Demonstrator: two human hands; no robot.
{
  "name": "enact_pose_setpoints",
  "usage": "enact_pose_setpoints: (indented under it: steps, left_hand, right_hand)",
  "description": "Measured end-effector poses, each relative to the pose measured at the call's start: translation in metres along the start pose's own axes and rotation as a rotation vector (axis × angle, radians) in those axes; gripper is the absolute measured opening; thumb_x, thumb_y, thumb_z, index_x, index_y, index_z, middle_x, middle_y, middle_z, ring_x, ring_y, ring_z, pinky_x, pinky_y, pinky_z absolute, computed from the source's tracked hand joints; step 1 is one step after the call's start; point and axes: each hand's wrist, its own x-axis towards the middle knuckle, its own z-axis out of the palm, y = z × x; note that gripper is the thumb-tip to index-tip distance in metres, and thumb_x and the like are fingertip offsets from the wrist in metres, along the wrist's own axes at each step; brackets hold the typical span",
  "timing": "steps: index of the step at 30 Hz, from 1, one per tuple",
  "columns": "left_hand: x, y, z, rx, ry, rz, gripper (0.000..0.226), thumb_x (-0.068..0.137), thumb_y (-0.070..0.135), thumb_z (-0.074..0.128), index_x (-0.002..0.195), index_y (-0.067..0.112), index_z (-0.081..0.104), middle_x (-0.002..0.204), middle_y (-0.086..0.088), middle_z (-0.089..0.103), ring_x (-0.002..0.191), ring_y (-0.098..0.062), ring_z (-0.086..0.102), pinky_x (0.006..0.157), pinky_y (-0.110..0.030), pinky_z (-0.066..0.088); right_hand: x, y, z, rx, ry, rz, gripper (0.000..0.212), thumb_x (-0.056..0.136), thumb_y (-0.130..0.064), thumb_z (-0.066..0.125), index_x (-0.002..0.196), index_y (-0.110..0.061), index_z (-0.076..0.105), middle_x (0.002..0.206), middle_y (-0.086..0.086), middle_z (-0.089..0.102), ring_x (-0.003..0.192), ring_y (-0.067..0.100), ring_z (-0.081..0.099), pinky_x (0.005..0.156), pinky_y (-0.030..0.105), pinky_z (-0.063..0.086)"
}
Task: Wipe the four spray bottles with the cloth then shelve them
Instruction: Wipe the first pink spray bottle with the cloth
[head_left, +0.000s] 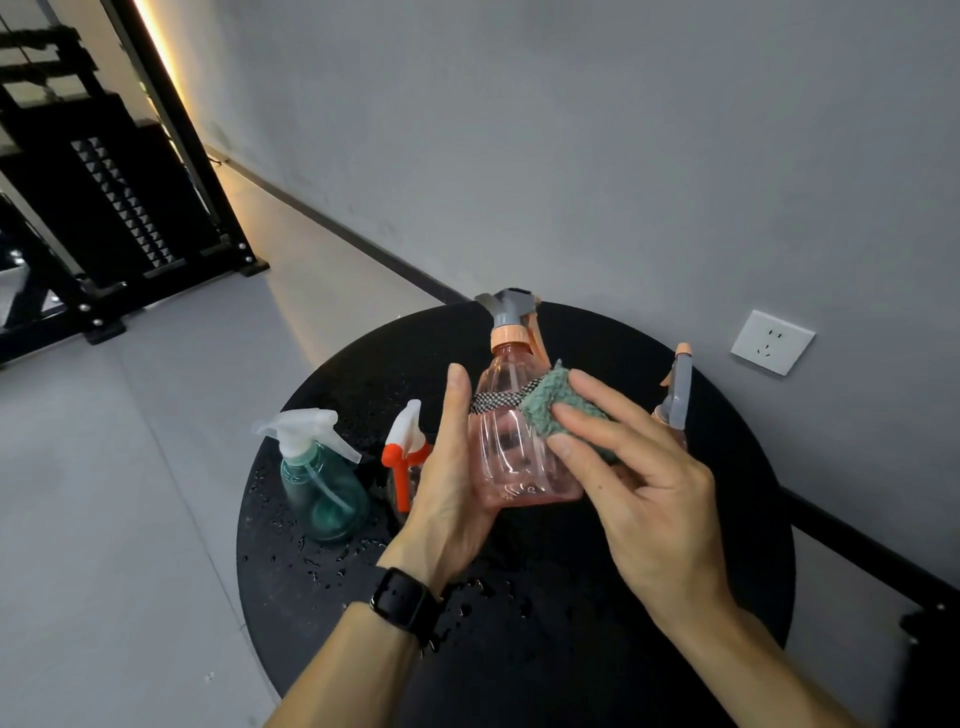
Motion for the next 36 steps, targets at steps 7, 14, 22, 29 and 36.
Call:
enact_pose_setpoints:
  steps: [7, 14, 22, 29, 36]
  left_hand:
    - [-0.002, -0.002, -0.001, 0.010, 0.003, -0.075, 0.075, 0.091, 0.074, 0.032, 0.128, 0.019, 0.066, 0.124, -0.012, 0.069, 0.111, -0.031, 0.068, 0.102, -0.063, 0.045]
    - [-0.007, -0.004, -0.002, 0.189, -0.079, -0.150, 0.094, 0.071, 0.084, 0.051, 0.135, 0.016, 0.058, 0.129, -0.015, 0.067, 0.117, -0.035, 0.065, 0.098, -0.058, 0.051]
    - [-0.008, -0.004, 0.002, 0.082, -0.032, -0.119, 0.058, 0.088, 0.068, 0.044, 0.125, 0.028, 0.065, 0.119, -0.010, 0.072, 0.102, -0.031, 0.072, 0.084, -0.049, 0.058]
    - [-0.001, -0.005, 0.007, -0.148, -0.016, -0.179, 0.085, 0.088, 0.075, 0.042, 0.137, 0.008, 0.055, 0.127, -0.024, 0.065, 0.113, -0.037, 0.066, 0.093, -0.050, 0.056]
    - [0.007, -0.004, 0.010, -0.332, 0.008, -0.198, 0.089, 0.089, 0.075, 0.042, 0.135, -0.001, 0.055, 0.130, -0.030, 0.061, 0.113, -0.040, 0.066, 0.104, -0.052, 0.048]
  right_hand:
    - [0.007, 0.006, 0.005, 0.019, 0.010, 0.037, 0.031, 0.083, -0.014, 0.067, 0.114, -0.009, 0.068, 0.129, -0.006, 0.061, 0.119, 0.000, 0.058, 0.097, 0.020, 0.049]
    - [0.016, 0.008, 0.000, 0.083, 0.041, 0.134, 0.029, 0.085, -0.011, 0.068, 0.113, -0.018, 0.069, 0.128, -0.009, 0.063, 0.120, 0.002, 0.057, 0.094, 0.020, 0.050]
    - [0.013, 0.011, -0.005, 0.119, 0.014, 0.210, 0.025, 0.084, -0.014, 0.069, 0.108, -0.021, 0.072, 0.124, -0.013, 0.066, 0.119, 0.002, 0.058, 0.099, 0.031, 0.050]
    - [0.008, 0.014, -0.010, 0.038, 0.043, 0.160, 0.024, 0.087, -0.021, 0.067, 0.110, -0.029, 0.068, 0.123, -0.017, 0.064, 0.117, -0.002, 0.058, 0.093, 0.023, 0.053]
    - [0.002, 0.009, -0.005, -0.089, 0.185, 0.044, 0.028, 0.090, -0.022, 0.067, 0.118, -0.023, 0.065, 0.130, -0.022, 0.058, 0.121, -0.004, 0.055, 0.092, 0.041, 0.055]
